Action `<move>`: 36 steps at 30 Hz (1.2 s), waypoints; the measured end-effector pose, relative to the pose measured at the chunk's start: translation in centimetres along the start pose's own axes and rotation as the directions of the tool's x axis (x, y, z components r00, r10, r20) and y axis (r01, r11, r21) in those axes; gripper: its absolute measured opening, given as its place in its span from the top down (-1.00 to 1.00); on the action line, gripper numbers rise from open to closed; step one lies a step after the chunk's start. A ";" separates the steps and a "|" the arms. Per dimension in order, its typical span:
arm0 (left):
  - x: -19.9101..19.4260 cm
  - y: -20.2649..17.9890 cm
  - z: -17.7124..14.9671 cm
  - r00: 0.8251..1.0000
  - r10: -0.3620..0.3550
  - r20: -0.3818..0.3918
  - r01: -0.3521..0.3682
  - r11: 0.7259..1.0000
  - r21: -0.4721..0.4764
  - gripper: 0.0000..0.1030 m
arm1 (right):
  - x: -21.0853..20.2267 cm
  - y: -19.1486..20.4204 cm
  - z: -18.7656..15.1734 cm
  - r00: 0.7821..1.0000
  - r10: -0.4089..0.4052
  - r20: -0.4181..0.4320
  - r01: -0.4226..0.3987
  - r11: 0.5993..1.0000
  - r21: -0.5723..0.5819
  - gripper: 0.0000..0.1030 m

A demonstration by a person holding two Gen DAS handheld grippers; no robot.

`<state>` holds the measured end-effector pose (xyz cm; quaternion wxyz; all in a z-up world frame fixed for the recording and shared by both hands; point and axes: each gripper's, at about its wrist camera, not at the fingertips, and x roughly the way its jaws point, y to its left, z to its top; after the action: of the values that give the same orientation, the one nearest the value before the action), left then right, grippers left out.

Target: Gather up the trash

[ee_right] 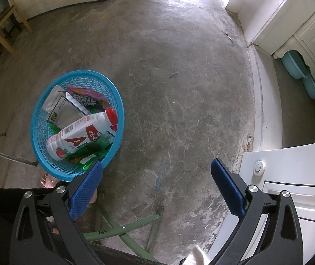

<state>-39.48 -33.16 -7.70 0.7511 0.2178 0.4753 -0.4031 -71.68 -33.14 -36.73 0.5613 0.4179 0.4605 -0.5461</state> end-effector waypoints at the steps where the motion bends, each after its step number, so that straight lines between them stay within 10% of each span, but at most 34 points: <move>1: 0.0 0.0 0.0 1.000 0.000 0.000 0.000 1.000 0.001 -0.84 | 0.0 0.0 0.0 1.000 0.000 0.000 0.000 1.000 0.000 -0.85; 36: 0.0 -1.1 -0.6 1.000 -0.008 0.029 0.008 1.000 -0.004 -0.84 | -1.3 -0.6 0.0 0.999 -0.026 0.044 0.025 0.999 0.022 -0.85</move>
<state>-40.73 -33.40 -7.92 0.7568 0.2086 0.4659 -0.4082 -72.24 -32.91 -35.40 0.5598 0.4059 0.4473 -0.5672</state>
